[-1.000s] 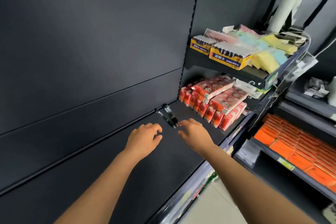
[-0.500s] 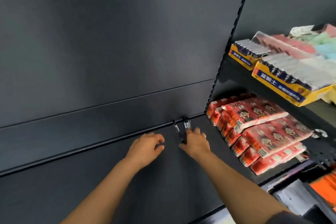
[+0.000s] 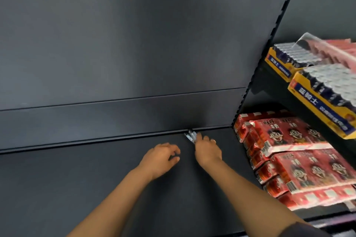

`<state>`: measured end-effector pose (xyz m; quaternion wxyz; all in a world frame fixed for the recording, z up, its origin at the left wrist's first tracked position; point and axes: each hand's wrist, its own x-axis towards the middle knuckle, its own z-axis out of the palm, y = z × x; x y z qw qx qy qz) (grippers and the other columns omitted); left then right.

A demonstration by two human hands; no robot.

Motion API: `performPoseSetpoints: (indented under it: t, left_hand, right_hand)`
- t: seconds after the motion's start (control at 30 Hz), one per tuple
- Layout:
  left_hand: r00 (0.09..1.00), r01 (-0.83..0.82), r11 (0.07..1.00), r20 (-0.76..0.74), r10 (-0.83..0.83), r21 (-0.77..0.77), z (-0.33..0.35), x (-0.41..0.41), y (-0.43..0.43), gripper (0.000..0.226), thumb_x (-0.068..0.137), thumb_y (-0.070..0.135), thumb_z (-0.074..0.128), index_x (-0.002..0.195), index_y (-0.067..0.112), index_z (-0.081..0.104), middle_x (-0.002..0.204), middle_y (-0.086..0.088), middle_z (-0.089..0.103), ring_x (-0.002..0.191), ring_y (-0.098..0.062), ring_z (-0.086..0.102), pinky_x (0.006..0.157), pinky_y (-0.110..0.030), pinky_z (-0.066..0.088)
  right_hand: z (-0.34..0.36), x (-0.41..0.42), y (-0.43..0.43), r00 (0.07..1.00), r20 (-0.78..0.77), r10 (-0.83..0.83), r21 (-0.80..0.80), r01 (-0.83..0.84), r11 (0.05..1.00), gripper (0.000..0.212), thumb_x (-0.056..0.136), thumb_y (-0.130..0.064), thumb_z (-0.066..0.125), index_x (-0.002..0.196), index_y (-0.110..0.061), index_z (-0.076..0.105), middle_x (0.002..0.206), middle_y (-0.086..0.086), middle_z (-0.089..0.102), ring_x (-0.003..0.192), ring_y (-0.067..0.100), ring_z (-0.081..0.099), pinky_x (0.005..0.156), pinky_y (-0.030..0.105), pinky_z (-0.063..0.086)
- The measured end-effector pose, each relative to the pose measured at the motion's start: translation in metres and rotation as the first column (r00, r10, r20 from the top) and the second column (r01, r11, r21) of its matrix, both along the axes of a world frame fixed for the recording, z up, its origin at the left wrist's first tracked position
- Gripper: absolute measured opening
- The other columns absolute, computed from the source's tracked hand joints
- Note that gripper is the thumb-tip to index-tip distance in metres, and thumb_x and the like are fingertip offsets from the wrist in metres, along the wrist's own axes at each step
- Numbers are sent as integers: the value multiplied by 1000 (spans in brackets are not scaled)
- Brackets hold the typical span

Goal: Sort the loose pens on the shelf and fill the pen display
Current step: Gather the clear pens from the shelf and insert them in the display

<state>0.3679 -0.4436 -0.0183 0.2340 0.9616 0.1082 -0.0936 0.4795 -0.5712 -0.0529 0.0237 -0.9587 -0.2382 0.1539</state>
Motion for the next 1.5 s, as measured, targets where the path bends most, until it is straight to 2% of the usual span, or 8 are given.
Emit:
performPoseSetpoints:
  t: [0.27, 0.37, 0.5, 0.67, 0.83, 1.1, 1.27, 1.5]
  left_hand:
    - [942, -279, 852, 47, 333, -443, 4, -4, -8, 25, 94, 20, 54, 118, 13, 57, 92, 4, 55, 84, -10, 51, 67, -6, 40]
    - [820, -418, 470, -101, 564, -777, 18, -9, -9, 33, 96, 27, 50, 127, 15, 52, 105, -3, 60, 92, -13, 57, 72, -18, 46]
    - [715, -263, -106, -268, 646, -959, 31, -28, 4, 34, 97, 38, 43, 119, 16, 57, 107, -4, 66, 96, -18, 62, 75, -33, 51]
    - [471, -89, -368, -365, 803, -925, 29, -77, 43, 37, 100, 29, 40, 121, 4, 55, 111, -15, 65, 98, -24, 63, 77, -33, 51]
    - [388, -13, -322, -302, 871, -947, 33, -160, 90, 37, 102, 28, 36, 122, 2, 52, 111, -20, 61, 88, -27, 63, 62, -34, 57]
    - [245, -161, -5, -45, 968, -987, 50, -317, 162, 19, 97, 23, 49, 88, 10, 61, 64, -2, 56, 46, -12, 48, 44, -23, 39]
    - [291, -265, 117, 36, 956, -957, 55, -407, 200, 21, 96, 23, 50, 89, 8, 63, 67, -3, 62, 50, -12, 50, 47, -22, 42]
    - [203, -370, 166, 95, 975, -914, 55, -491, 244, 16, 95, 18, 52, 86, 8, 61, 68, -6, 64, 51, -13, 52, 54, -21, 45]
  right_hand:
    - [20, -2, 9, 985, -173, 9, 287, 41, 957, 26, 96, -14, 41, 120, -5, 42, 123, 18, 49, 109, 38, 55, 84, 39, 45]
    - [35, -23, 30, 975, -150, 165, 460, -80, 884, 24, 94, -16, 41, 117, -10, 44, 117, 15, 51, 102, 36, 55, 84, 41, 47]
    - [61, -68, 68, 939, -95, 330, 576, -218, 788, 31, 96, -21, 40, 126, -16, 42, 119, 11, 46, 102, 33, 55, 86, 43, 47]
    - [73, -129, 116, 852, 5, 523, 534, -444, 719, 37, 92, -18, 47, 128, -14, 45, 116, 10, 45, 109, 31, 48, 89, 37, 43]
    - [82, -189, 169, 796, 12, 605, 525, -520, 674, 38, 89, -27, 49, 126, -31, 55, 123, -5, 46, 114, 21, 39, 99, 38, 35]
    - [110, -317, 263, 736, -233, 635, 809, -215, 547, 31, 97, -18, 48, 126, -16, 58, 108, 0, 56, 103, 19, 57, 97, 32, 44]
    - [117, -393, 310, 658, -353, 665, 846, -78, 527, 22, 97, -19, 49, 115, -15, 61, 87, -3, 60, 64, 8, 54, 65, 18, 45]
    - [129, -465, 371, 536, -421, 731, 860, -19, 510, 6, 91, -10, 58, 90, -8, 64, 70, 0, 59, 54, 10, 52, 45, 20, 41]
